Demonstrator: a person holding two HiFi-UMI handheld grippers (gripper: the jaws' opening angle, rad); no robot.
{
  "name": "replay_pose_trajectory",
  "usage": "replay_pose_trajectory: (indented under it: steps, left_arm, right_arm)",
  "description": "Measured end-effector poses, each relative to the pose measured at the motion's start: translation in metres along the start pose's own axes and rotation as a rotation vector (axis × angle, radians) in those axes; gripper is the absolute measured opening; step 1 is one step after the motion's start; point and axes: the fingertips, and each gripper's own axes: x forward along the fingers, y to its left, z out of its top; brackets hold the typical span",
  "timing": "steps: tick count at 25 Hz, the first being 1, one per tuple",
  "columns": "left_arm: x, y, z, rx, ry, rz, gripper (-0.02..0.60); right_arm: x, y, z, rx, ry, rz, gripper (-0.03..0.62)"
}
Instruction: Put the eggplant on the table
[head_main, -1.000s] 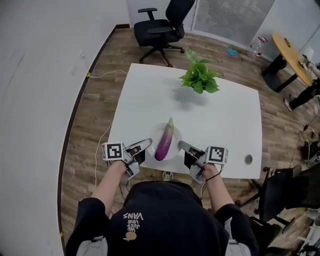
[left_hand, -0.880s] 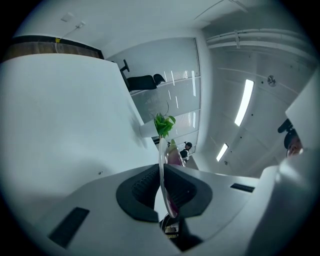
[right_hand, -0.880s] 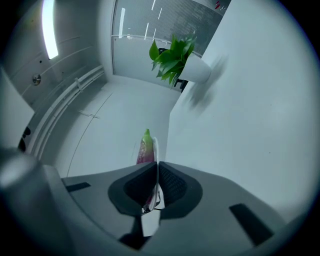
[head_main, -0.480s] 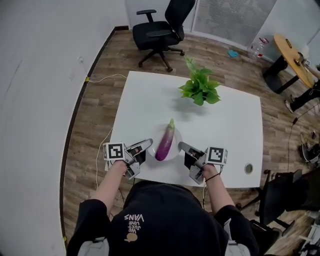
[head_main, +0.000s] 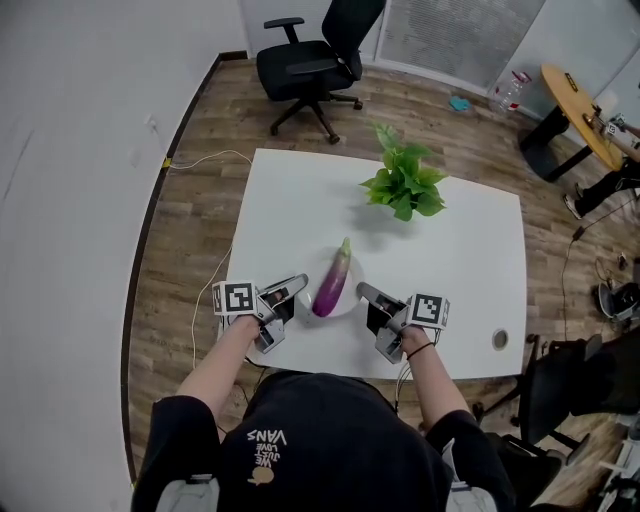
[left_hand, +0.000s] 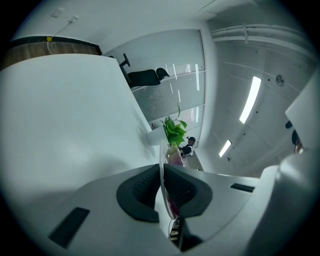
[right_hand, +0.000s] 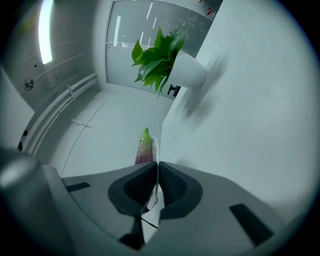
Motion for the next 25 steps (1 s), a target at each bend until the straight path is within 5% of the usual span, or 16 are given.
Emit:
replay_pose_trajectory:
  steps: [25]
  left_arm:
    - [0.016,0.062,0.002,-0.131,0.201,0.114,0.021]
  right_arm:
    - [0.031,-0.059,0.007,0.052,0.075,-0.109,0.026]
